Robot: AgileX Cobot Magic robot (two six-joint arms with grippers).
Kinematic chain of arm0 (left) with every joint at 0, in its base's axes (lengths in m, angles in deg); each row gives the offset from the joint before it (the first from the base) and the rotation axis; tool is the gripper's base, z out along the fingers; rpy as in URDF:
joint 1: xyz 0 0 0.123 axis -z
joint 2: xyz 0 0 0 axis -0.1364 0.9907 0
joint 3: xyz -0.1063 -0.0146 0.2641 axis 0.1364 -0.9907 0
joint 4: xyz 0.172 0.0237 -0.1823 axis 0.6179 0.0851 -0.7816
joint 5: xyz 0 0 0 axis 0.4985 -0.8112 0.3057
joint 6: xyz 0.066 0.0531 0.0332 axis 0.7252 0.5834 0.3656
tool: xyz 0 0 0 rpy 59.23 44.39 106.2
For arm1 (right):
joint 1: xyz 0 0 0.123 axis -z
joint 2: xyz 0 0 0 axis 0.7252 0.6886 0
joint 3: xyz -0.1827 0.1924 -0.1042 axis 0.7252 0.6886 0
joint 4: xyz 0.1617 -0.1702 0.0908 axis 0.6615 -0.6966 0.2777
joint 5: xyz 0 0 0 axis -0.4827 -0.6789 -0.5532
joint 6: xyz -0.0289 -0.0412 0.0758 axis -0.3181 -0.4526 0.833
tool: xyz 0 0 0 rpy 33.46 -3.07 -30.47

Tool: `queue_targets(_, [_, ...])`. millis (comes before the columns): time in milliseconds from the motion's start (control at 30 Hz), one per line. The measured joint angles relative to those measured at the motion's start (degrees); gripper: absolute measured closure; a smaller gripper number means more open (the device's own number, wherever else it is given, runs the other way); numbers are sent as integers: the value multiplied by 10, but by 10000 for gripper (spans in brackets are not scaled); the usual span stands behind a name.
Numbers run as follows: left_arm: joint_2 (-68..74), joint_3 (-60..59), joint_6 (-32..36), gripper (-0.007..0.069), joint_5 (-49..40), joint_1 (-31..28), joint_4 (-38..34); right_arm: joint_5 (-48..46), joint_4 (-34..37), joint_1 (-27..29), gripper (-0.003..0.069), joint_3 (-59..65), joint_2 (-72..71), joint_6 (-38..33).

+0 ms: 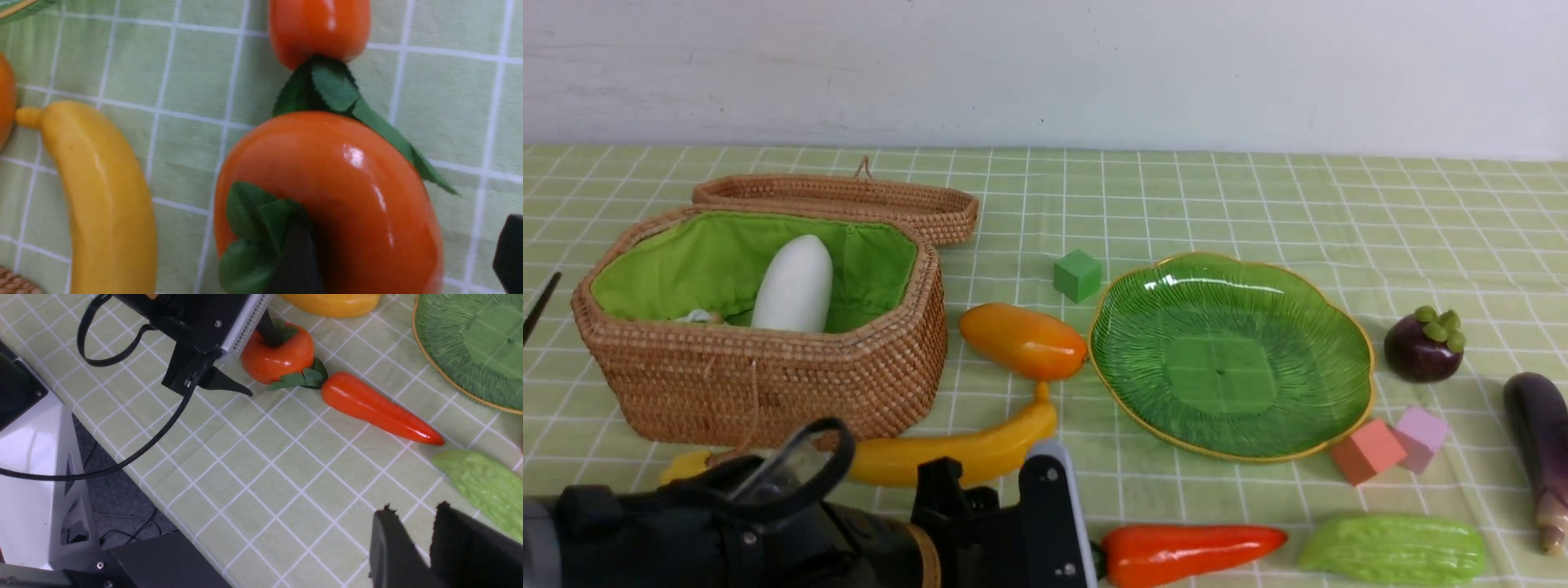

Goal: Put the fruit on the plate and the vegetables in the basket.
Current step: Grab a tomato with your left arm and place it on the plate on the right.

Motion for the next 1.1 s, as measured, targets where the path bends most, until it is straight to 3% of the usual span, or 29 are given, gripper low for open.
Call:
queue_targets(200, [11, 2, -20, 69, 18, -16, 6, -2, 0, 0, 493, 0, 0, 0])
queue_targets(367, [11, 2, -21, 195, 25, -17, 6, -2, 0, 0, 489, 0, 0, 0])
queue_targets(600, [9, 2, -21, 195, 22, -17, 7, -2, 0, 0, 489, 0, 0, 0])
queue_targets(900, [-42, 54, -27, 195, -133, -17, 6, 3, 3, 0, 489, 0, 0, 0])
queue_targets(1100, [-59, 119, -41, 195, -218, -17, 6, 72, -7, 0, 487, -1, 0, 43])
